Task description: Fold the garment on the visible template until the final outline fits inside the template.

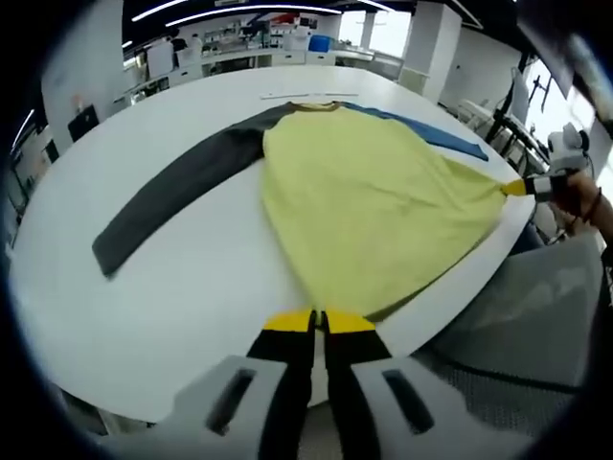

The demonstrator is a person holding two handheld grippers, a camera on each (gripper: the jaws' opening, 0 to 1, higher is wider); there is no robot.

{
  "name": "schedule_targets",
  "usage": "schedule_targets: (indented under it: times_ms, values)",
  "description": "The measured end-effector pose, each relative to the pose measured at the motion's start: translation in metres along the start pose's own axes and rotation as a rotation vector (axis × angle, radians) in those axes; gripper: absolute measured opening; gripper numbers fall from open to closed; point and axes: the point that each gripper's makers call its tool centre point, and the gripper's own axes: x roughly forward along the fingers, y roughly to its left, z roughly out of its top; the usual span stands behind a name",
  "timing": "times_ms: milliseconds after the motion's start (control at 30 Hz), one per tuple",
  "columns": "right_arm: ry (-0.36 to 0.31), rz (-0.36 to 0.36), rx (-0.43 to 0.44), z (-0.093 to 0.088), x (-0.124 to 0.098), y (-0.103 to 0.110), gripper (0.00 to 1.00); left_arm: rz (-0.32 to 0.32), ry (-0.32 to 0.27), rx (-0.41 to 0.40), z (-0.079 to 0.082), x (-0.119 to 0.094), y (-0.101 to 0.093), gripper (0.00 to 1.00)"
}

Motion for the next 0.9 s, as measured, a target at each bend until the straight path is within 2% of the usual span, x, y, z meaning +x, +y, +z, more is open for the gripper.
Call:
schedule_targets:
  times_ms: [267,400,667,867,900]
  values:
    - [0.086,-0.049,0.008,-0.026,0.004,-0.009,0.00,0.003,0.065,0.005,-0.015,0.004,0.001,0.00]
    - [0.102,-0.051,0.022,-0.033,0.006,-0.010,0.00,0.010,0.088,0.003,-0.022,0.006,0.003,0.00]
    - [0.115,-0.045,0.020,-0.035,0.005,-0.010,0.00,0.011,0.102,-0.023,-0.026,0.009,0.004,0.00]
    - [0.123,-0.037,0.003,-0.036,0.004,-0.010,0.00,0.009,0.081,-0.054,-0.025,0.008,0.004,0.00]
    - [0.124,-0.035,0.003,-0.037,0.004,-0.010,0.03,0.010,0.080,-0.056,-0.025,0.008,0.005,0.00]
